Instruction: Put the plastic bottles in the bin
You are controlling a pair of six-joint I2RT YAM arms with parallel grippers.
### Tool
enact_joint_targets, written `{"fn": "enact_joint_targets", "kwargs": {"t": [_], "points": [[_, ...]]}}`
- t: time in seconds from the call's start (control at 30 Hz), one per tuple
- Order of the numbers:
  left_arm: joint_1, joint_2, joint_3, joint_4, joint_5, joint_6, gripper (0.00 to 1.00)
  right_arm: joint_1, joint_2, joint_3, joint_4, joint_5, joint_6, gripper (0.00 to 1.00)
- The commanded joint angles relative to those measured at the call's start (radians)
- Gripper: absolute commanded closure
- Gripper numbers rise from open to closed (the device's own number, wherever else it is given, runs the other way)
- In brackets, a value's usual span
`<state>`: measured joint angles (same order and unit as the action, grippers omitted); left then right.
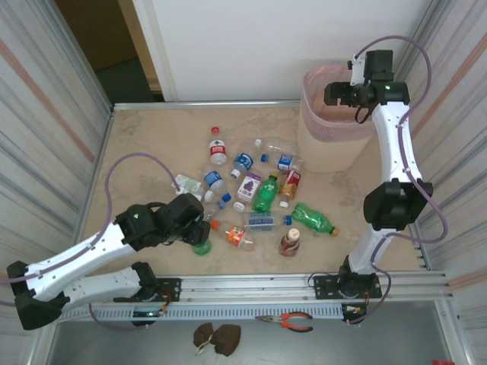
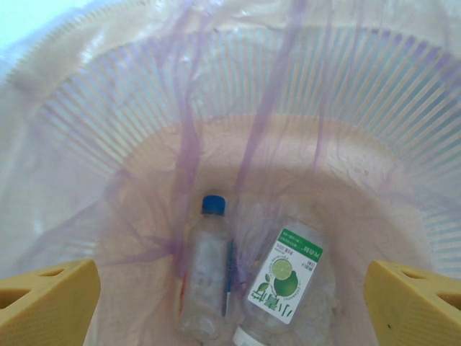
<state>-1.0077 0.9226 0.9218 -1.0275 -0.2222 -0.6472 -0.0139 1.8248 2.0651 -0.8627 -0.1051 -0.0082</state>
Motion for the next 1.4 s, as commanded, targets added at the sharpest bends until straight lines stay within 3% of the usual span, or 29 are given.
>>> {"fn": "enact_joint_targets", "kwargs": {"t": [0.0, 0.57, 0.93, 1.37], "points": [[-0.015, 0.004, 0.016, -0.071, -0.054, -0.072, 0.41, 0.009, -0.073, -0.001, -0.007, -0.018, 0.014, 0.06], [-0.025, 0.022, 0.03, -0.094, -0.019, 0.011, 0.67, 0.014, -0.154, -0.051, 0.007, -0.031, 0.021, 0.06], [-0.011, 0.018, 0.075, -0.032, -0.022, 0.104, 0.73, 0.108, -0.274, -0.146, 0.019, -0.096, -0.02, 0.07], [0.302, 0.015, 0.161, 0.24, 0.418, 0.342, 0.78, 0.281, -0.531, -0.467, 0.16, -0.452, -0.157, 0.03]]}}
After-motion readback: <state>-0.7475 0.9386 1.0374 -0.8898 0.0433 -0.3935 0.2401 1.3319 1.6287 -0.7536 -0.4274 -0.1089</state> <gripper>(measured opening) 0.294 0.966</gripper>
